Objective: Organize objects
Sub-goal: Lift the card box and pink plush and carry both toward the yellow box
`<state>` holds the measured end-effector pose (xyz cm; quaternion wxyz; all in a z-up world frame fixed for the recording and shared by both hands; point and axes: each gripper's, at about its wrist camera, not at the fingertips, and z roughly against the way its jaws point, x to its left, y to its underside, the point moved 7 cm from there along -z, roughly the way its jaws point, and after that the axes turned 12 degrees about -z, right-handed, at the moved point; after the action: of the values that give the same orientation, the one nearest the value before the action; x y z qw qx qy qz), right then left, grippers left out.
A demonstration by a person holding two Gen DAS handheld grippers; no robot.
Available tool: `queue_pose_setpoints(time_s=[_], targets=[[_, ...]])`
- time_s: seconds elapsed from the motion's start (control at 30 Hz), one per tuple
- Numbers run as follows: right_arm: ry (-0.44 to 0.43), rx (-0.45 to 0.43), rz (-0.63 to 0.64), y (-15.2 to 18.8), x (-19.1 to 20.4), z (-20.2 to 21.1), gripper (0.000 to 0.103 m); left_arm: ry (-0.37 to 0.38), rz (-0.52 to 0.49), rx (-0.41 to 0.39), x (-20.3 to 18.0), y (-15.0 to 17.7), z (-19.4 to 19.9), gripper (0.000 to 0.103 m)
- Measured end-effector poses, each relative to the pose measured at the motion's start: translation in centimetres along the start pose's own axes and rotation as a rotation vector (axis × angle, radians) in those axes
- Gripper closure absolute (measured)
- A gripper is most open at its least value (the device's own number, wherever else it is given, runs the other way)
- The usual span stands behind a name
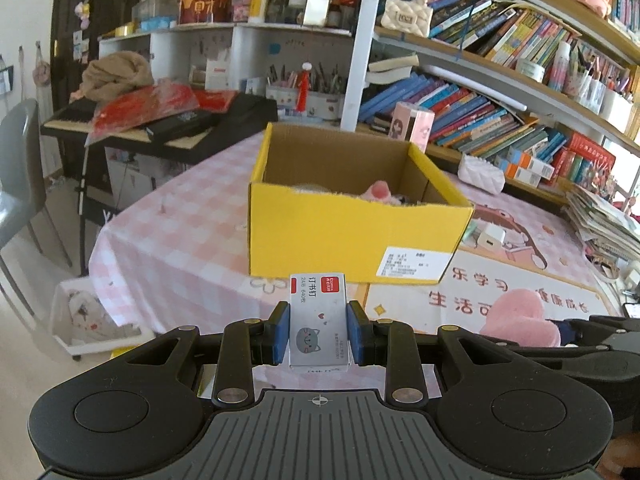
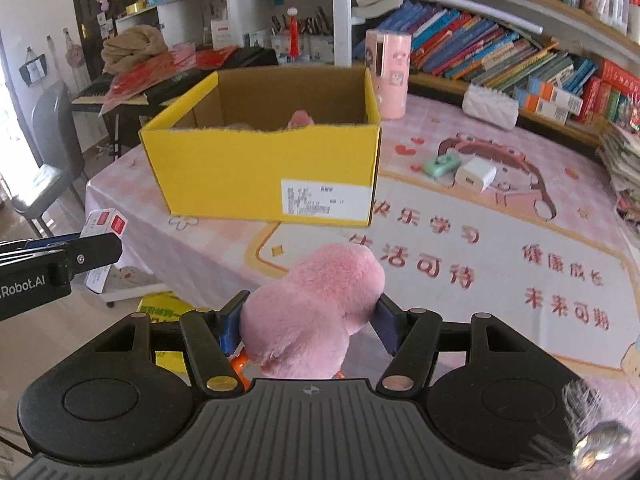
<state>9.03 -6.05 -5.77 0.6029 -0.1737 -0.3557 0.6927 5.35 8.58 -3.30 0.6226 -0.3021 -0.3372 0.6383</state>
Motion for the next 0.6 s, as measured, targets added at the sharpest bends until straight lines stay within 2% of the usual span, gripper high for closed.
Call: queue_pose_setpoints(time_s=[0.2,0.43,0.6], targets=[[-0.019,-0.053,0.007,-2.8,0.4,0.0,0.042,-0.031,0.000,-0.058,0.7,-2.6,-0.5,0.075],[-0.062,-0.165,0.010,-8.7,1.3,-0.8,0.042,-0.071,0.001,-0.087,1.4,-5.8,-2.7,0.075],[-0.086,-0.204,0.014,-12.7,1.2,-2.6,0.042,-0.093,-0.005,-0.094,1.4,-8.2,-5.5,0.075]])
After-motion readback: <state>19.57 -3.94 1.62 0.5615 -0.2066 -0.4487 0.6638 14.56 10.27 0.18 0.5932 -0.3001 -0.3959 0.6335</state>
